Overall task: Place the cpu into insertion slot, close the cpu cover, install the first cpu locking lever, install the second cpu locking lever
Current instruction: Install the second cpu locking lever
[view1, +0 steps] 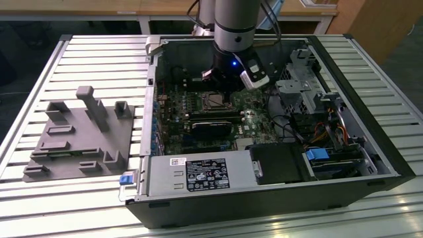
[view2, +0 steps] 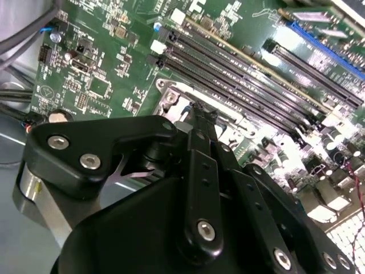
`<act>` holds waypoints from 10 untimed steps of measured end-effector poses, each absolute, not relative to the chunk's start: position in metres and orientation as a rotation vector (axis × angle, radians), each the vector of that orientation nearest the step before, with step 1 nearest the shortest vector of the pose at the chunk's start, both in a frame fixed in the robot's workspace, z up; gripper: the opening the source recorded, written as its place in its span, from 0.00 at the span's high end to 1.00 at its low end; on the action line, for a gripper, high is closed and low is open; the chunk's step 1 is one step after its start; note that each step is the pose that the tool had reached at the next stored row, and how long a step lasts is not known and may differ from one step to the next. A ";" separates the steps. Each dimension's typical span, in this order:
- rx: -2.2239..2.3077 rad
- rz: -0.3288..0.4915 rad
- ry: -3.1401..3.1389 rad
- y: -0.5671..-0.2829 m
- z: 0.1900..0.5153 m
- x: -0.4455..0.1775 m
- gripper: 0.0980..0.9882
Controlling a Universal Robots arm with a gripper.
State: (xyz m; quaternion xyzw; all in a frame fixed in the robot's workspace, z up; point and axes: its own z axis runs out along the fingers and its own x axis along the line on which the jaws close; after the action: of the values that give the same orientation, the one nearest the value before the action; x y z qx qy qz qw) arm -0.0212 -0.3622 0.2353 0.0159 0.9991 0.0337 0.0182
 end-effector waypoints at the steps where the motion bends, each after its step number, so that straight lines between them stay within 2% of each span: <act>1: 0.049 0.108 3.103 -0.364 0.235 -0.021 0.99; 10: 0.050 0.114 3.103 -0.372 0.235 -0.023 0.99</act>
State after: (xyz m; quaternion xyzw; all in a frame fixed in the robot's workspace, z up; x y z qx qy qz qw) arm -0.0230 -0.3721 0.2352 0.0160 0.9990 0.0368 0.0182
